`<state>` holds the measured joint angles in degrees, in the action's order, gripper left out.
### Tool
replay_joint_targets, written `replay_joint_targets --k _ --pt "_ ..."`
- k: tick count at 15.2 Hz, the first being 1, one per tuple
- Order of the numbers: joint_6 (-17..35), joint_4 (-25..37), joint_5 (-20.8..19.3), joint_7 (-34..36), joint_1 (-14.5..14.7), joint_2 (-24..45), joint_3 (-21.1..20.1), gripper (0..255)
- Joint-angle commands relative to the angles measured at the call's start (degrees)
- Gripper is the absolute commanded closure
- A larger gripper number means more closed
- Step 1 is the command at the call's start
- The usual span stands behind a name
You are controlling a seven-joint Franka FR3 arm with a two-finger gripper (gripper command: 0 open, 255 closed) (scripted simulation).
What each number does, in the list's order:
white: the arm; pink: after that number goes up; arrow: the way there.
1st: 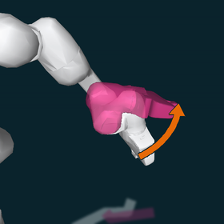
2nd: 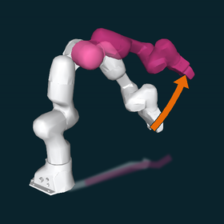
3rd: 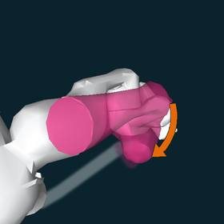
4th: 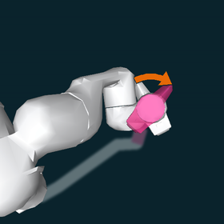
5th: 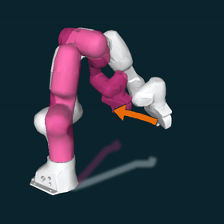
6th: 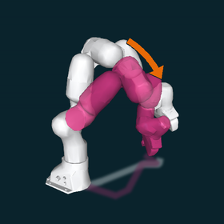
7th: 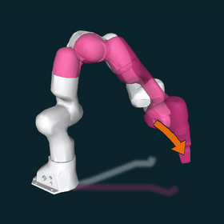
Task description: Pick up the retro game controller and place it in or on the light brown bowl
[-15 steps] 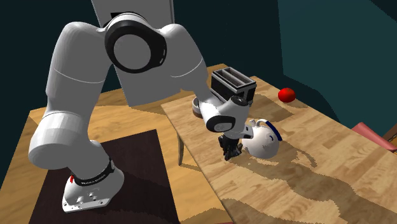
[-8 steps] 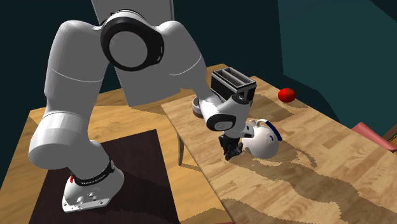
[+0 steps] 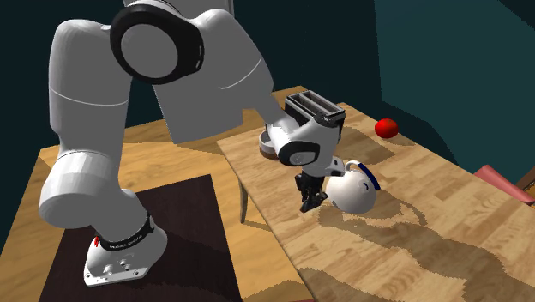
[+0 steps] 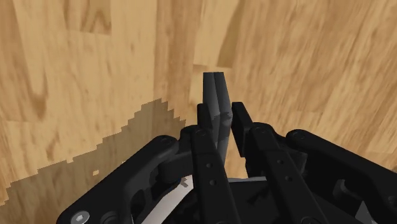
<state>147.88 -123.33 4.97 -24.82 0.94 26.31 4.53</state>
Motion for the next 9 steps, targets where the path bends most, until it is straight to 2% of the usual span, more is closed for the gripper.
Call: replay_joint_targets --k 1,9 --pt "-1.31 0.10 -0.20 0.12 0.07 -1.19 0.16 255" --pt "-6.23 -0.11 -1.08 0.77 0.46 -6.35 0.71 255"
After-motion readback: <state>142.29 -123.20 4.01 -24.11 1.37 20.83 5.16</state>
